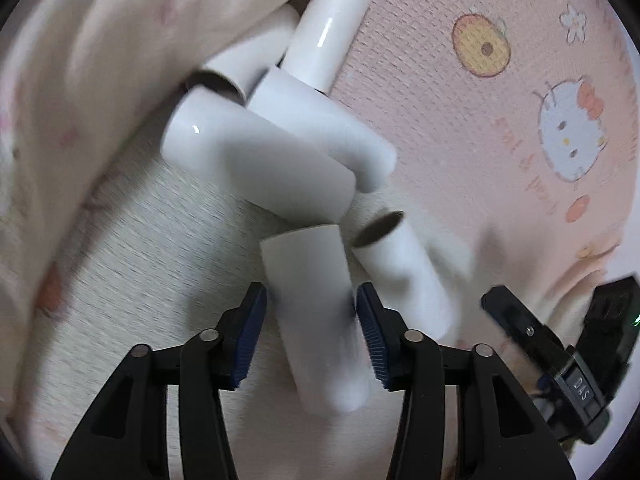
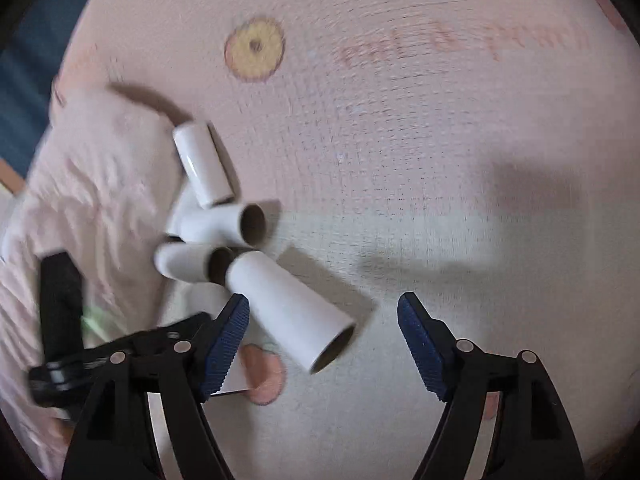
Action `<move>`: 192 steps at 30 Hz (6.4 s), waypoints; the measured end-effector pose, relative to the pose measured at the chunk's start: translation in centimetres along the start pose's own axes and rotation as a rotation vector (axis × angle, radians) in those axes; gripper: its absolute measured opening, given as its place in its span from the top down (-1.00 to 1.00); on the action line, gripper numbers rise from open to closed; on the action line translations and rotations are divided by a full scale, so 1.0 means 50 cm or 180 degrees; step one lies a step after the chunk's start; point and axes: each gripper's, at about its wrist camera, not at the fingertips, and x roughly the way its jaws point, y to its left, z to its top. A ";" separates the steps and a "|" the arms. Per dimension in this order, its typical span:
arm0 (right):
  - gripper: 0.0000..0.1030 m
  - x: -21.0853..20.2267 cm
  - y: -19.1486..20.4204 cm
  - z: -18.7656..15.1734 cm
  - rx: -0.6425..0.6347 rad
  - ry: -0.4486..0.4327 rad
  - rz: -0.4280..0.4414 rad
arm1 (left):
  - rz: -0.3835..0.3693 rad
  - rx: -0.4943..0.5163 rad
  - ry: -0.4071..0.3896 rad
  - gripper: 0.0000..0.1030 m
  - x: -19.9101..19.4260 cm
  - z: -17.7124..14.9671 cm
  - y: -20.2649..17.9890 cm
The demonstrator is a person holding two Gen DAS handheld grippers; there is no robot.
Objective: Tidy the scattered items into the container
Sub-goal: 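Lift the left gripper's tube while the right gripper closes on a lying white tube, then carry both held white tubes toward the cardboard box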
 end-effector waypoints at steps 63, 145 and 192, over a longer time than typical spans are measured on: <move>-0.41 -0.124 -0.059 -0.345 0.0250 0.1180 -0.0813 | 0.0992 0.1668 0.1141 0.05 0.006 -0.293 -0.140; 0.52 -0.396 -0.011 -0.216 0.0014 0.0487 -0.0821 | 0.0643 0.2922 -0.0030 0.06 -0.207 -0.323 -0.416; -0.07 -0.115 -0.099 -0.302 0.1412 0.0915 -0.0772 | 0.0504 0.2633 0.0884 0.08 0.008 -0.398 -0.233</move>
